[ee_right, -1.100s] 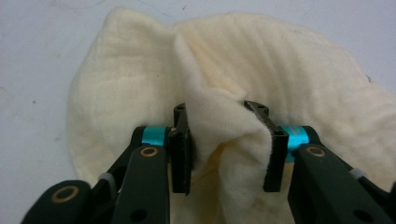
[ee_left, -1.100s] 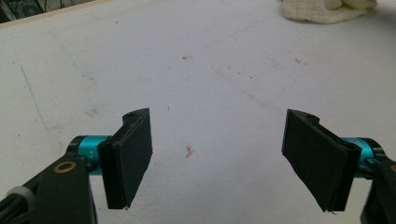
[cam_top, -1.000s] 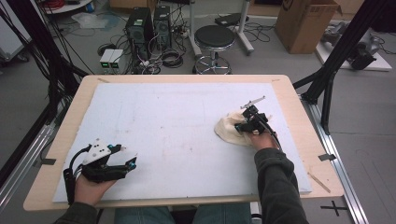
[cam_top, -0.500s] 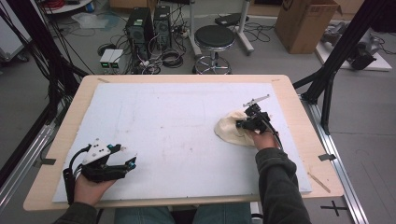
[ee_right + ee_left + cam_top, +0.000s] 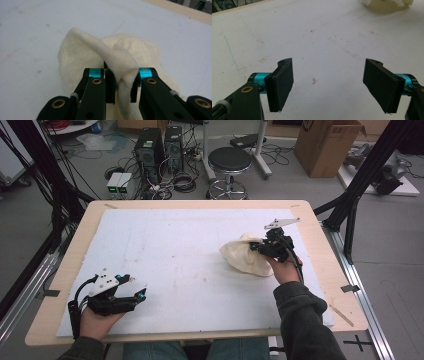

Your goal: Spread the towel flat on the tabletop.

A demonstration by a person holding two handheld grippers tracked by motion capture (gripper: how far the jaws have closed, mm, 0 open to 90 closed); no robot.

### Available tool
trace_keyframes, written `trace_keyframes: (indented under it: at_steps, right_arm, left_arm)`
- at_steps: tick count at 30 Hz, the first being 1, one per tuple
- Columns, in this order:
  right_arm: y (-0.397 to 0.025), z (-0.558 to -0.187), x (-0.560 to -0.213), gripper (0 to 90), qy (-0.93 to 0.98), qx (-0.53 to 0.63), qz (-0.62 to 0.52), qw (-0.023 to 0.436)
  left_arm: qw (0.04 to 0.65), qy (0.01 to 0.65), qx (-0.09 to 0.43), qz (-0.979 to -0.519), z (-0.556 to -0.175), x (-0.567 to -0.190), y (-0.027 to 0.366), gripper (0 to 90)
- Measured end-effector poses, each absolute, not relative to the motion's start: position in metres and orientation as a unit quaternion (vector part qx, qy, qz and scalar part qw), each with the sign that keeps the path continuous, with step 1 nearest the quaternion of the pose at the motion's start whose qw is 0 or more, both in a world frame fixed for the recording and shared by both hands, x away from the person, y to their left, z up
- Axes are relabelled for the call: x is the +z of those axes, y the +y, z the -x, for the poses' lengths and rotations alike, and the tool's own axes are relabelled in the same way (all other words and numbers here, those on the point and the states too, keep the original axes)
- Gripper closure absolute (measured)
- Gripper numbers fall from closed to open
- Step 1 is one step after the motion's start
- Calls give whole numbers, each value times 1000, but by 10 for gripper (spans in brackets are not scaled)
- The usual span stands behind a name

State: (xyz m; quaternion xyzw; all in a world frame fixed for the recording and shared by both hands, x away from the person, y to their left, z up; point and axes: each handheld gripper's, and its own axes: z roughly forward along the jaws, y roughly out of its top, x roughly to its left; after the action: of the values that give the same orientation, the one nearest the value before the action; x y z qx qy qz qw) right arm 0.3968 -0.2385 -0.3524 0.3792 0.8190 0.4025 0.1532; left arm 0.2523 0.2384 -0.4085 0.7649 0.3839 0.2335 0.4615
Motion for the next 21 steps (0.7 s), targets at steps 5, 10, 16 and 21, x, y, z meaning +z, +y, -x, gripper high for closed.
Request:
trace_keyframes:
  at_steps: [5, 10, 16, 21]
  right_arm:
    - [-219, -384, -334, 823, 815, 426, -364, 147]
    - [-189, -375, -322, 823, 818, 445, -343, 127]
    - [-148, -372, -317, 823, 827, 456, -313, 98]
    - [-115, -379, -330, 823, 839, 443, -307, 76]
  left_arm:
    - [463, 384, 234, -764, -252, -408, 239, 249]
    - [465, 384, 234, -762, -251, -408, 239, 249]
    - [468, 386, 237, -759, -251, -407, 241, 248]
    - [470, 384, 238, -758, -251, -406, 243, 248]
